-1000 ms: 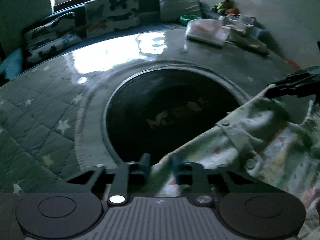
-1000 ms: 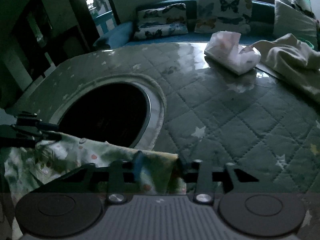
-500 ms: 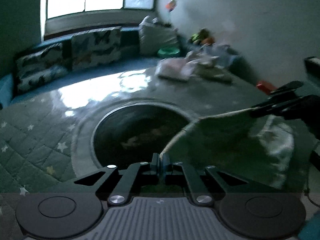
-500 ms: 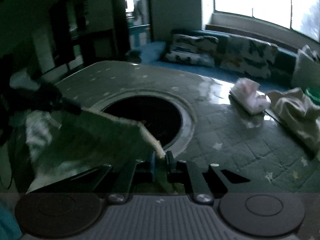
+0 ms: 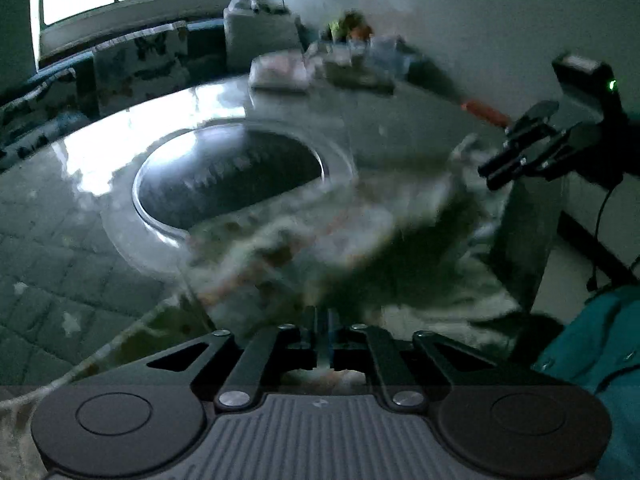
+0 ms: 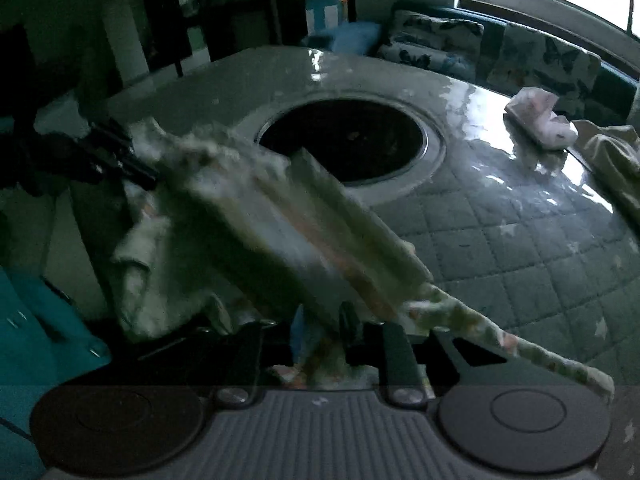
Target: Fold clothes
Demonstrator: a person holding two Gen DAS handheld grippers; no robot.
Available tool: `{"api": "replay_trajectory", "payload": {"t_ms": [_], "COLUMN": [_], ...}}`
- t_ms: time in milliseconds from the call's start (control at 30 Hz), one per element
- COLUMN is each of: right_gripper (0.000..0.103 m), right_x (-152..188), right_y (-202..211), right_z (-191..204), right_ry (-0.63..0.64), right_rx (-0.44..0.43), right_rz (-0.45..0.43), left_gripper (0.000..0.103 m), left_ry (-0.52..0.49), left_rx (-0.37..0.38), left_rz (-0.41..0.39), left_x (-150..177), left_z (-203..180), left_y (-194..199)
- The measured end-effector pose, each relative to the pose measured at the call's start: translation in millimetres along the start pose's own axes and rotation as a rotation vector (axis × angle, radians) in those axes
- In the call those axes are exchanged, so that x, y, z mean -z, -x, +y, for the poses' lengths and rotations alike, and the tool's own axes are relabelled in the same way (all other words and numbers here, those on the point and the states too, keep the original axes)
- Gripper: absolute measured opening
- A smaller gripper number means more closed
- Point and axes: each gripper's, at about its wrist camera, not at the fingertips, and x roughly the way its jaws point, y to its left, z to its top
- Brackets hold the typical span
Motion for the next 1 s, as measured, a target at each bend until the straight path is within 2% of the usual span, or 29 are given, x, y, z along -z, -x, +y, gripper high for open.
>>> {"api": "replay_trajectory", "payload": {"t_ms": [67, 133, 167, 233, 300, 400, 533, 600, 700, 767, 833, 933, 1000], "right_gripper": [0.038, 0.048, 0.053, 0.055, 0.057, 0.058, 0.057, 0.053, 0.038, 0.022, 0.015, 0.012, 0.011], "right_x": [-4.0, -6.4, -6.4, -5.5, -3.6, 4.5, 3.9, 2.9, -0.6, -3.7, -12.5, -28.1, -41.5], "right_y": [4.6, 5.0, 1.6, -6.4, -15.0, -26.0, -33.7, -37.6, -44.0, -47.0, -45.1, -41.8, -40.9], "right_z": [-5.5, -12.0, -18.3, -27.0, -36.9, -50.5, -52.5, -54.6, -55.4, -52.5, -49.0, -44.2, -43.1], "right_ry": [-0.046, -0.104, -0.139, -0.193, -0.258, -0.315, -0.331, -0.334, -0.340, -0.324, -0.280, -0.209, -0.167], "right_rx": [0.020, 0.051, 0.062, 0.089, 0.094, 0.081, 0.062, 0.060, 0.040, 0.034, 0.048, 0.072, 0.095], "right_rz": [-0.034, -0.063, -0.063, -0.050, -0.031, -0.028, -0.027, -0.020, -0.003, 0.011, 0.004, -0.012, -0.025], "left_gripper": [0.024, 0.052, 0.058, 0.065, 0.073, 0.074, 0.070, 0.067, 0.053, 0.037, 0.020, 0.009, 0.006], "left_ry": [0.031, 0.080, 0.115, 0.193, 0.239, 0.300, 0.318, 0.313, 0.308, 0.298, 0.289, 0.267, 0.240], "left_rx": [-0.036, -0.105, -0.131, -0.175, -0.184, -0.187, -0.154, -0.148, -0.137, -0.130, -0.128, -0.127, -0.135], "left_rz": [-0.054, -0.069, -0.060, -0.027, 0.001, 0.043, 0.059, 0.059, 0.055, 0.048, 0.042, 0.024, 0.005], "left_x": [-9.2, -18.3, -20.8, -23.7, -23.1, -21.2, -20.7, -21.0, -21.0, -19.6, -21.4, -28.8, -37.9], "left_z": [6.2, 15.1, 21.5, 35.9, 44.5, 55.8, 58.7, 59.5, 58.3, 57.4, 58.0, 58.9, 60.1], "left_y": [9.0, 6.5, 1.7, -10.4, -21.0, -36.5, -46.7, -48.6, -50.8, -48.7, -47.5, -44.7, -44.0]}}
